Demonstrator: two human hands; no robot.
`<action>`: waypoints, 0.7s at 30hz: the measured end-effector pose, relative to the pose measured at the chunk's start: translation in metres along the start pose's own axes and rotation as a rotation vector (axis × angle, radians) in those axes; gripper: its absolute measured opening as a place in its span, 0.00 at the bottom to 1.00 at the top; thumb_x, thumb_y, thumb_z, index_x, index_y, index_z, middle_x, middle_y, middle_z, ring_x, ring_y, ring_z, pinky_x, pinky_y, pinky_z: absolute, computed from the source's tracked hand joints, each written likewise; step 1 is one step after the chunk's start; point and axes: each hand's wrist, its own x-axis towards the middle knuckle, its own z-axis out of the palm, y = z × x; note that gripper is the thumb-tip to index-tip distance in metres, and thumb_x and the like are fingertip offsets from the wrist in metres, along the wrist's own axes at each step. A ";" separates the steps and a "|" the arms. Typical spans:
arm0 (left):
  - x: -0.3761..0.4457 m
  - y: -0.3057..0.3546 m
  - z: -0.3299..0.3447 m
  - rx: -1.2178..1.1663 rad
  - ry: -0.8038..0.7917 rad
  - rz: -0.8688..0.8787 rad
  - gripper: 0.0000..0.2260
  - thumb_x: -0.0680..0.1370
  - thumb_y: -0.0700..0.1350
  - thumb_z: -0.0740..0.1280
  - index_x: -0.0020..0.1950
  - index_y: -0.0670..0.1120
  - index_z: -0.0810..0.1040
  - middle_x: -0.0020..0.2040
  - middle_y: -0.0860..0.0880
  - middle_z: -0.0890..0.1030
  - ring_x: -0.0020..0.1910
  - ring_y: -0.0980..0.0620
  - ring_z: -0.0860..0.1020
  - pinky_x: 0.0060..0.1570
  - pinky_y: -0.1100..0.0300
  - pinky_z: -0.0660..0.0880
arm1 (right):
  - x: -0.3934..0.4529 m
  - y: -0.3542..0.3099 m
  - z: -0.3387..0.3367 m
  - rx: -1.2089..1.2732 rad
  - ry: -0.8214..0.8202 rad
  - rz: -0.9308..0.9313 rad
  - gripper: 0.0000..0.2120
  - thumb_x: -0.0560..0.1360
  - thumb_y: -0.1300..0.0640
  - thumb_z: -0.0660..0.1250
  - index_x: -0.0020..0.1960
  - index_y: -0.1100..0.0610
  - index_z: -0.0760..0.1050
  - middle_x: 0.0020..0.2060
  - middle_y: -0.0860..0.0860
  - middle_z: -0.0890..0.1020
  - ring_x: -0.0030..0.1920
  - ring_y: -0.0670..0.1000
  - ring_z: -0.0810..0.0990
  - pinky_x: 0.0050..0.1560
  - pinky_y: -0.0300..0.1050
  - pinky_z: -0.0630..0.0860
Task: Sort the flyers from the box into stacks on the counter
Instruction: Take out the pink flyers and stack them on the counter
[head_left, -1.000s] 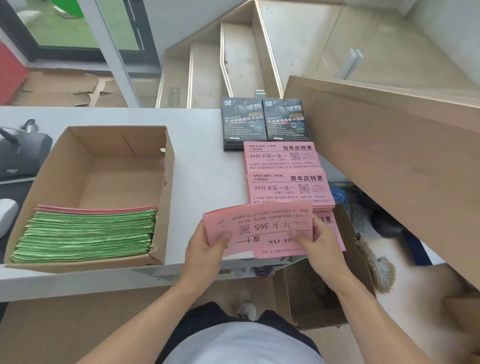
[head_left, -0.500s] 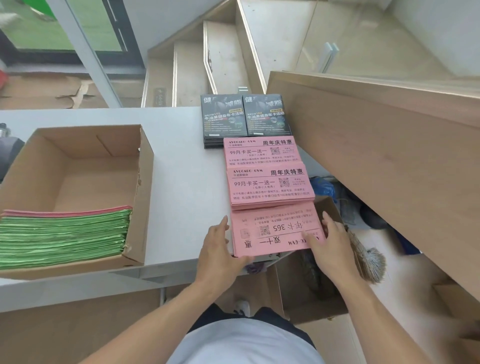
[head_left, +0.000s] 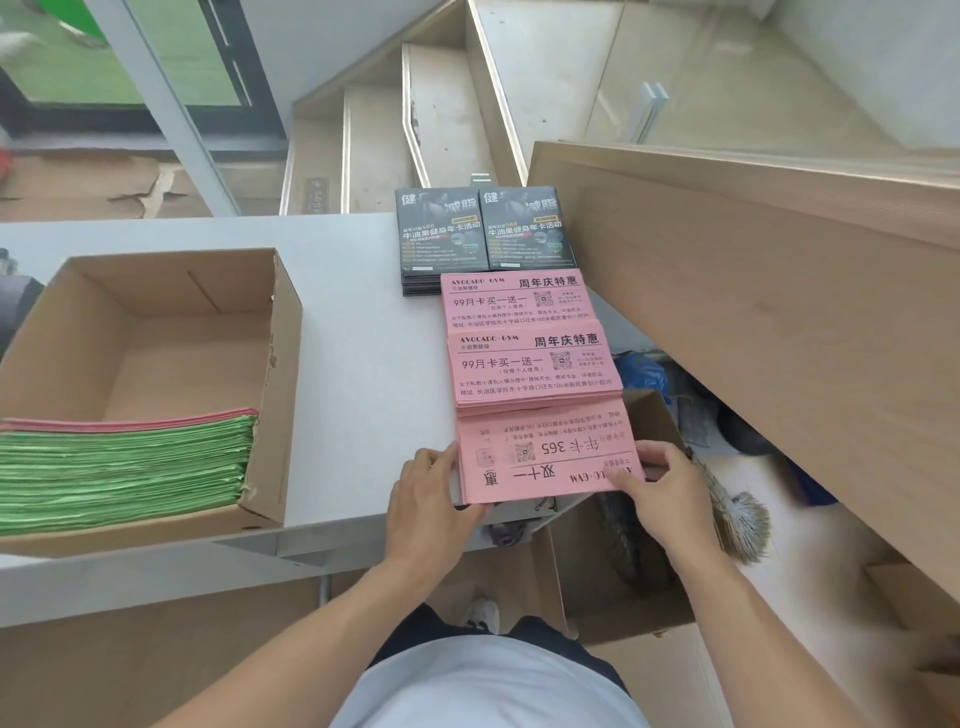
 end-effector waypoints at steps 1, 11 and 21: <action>0.000 0.000 0.000 0.004 0.003 -0.002 0.32 0.73 0.56 0.75 0.75 0.56 0.67 0.55 0.56 0.70 0.55 0.56 0.69 0.56 0.60 0.72 | 0.002 0.002 0.000 0.019 0.009 0.018 0.17 0.73 0.51 0.78 0.58 0.49 0.76 0.54 0.45 0.84 0.51 0.45 0.81 0.49 0.44 0.78; 0.000 -0.004 0.000 0.008 -0.012 0.009 0.35 0.74 0.57 0.74 0.77 0.55 0.64 0.60 0.54 0.72 0.58 0.55 0.69 0.59 0.59 0.73 | -0.016 0.008 0.002 -0.116 0.295 -0.125 0.08 0.79 0.43 0.68 0.54 0.44 0.82 0.49 0.42 0.85 0.48 0.46 0.81 0.44 0.43 0.79; -0.001 -0.014 -0.005 -0.035 -0.090 0.066 0.40 0.72 0.59 0.75 0.79 0.57 0.59 0.61 0.56 0.69 0.60 0.55 0.69 0.63 0.57 0.72 | -0.052 -0.109 -0.044 0.305 0.553 -0.690 0.10 0.76 0.71 0.63 0.45 0.60 0.79 0.41 0.52 0.82 0.46 0.52 0.81 0.46 0.38 0.74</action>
